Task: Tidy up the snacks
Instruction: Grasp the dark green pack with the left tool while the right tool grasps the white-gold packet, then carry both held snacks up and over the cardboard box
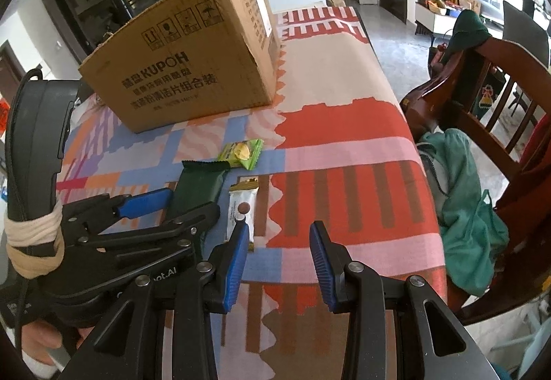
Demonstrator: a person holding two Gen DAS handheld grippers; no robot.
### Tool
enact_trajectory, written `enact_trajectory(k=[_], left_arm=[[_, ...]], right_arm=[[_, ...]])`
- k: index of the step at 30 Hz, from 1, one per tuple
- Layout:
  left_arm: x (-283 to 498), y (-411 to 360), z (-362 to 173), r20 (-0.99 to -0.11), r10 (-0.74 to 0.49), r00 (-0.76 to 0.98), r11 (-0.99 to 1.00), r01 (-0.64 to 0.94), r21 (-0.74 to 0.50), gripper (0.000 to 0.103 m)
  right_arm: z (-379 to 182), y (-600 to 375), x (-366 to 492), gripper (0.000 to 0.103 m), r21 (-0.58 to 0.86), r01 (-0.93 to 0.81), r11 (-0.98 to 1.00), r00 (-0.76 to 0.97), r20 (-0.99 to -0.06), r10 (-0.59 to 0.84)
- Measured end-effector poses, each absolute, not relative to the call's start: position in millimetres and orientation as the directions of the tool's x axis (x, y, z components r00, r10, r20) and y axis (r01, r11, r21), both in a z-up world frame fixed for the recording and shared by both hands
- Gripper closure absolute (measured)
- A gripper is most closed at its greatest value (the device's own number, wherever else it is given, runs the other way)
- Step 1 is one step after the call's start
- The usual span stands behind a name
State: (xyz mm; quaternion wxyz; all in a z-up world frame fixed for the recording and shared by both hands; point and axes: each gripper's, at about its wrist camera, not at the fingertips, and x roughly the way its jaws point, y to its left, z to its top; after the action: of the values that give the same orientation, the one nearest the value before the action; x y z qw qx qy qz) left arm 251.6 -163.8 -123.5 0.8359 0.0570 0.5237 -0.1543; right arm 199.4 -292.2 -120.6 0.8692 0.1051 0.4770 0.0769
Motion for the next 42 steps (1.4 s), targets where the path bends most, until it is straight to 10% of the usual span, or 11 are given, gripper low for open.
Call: enact_trajectory(k=[42], left_arm=[[219,-92,-44,-0.752,-0.246,0.612,0.957,0.276,-0.09,0.059]], right_arm=[[-67,-238,207,0.083,0.135,-0.11,0.985,0.645,-0.744,0.174]])
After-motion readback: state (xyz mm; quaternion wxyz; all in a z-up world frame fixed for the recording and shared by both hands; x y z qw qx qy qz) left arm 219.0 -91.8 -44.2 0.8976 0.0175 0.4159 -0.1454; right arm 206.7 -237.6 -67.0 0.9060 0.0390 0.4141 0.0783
